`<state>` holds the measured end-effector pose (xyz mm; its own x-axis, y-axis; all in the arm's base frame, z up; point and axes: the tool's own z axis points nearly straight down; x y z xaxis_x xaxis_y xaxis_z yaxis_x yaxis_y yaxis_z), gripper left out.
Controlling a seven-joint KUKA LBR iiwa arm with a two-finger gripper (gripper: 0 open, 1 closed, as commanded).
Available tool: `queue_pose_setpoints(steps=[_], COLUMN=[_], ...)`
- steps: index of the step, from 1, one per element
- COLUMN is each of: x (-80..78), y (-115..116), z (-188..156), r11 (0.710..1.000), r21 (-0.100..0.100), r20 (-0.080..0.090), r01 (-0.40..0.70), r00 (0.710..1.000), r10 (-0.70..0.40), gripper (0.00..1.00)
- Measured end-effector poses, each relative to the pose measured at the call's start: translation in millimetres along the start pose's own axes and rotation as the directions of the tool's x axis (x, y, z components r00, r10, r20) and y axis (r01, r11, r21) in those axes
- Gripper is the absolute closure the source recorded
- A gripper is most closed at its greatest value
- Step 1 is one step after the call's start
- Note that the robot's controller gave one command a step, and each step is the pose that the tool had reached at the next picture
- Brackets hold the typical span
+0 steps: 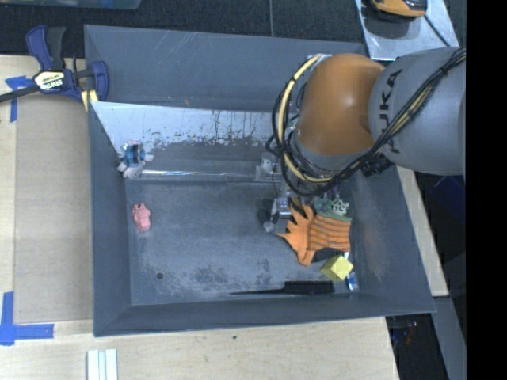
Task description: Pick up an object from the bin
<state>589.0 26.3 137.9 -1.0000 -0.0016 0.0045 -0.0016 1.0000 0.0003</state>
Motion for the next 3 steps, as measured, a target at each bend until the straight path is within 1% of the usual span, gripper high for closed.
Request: queue_pose_setpoints(steps=[1, 2, 3], x=[-2.1, 39.4, 35.8], y=[-0.2, -65.0, -91.4], z=[-4.3, 50.1, 28.8], r11=[1.0, 0.995, 0.993], r21=[0.0, -0.001, 0.001], r20=[0.008, 0.011, 0.016], r01=[-0.001, -0.103, 0.12], r00=[1.0, 0.995, 0.993], r10=[0.001, 0.103, -0.12], gripper=[0.0, 0.0, 0.0])
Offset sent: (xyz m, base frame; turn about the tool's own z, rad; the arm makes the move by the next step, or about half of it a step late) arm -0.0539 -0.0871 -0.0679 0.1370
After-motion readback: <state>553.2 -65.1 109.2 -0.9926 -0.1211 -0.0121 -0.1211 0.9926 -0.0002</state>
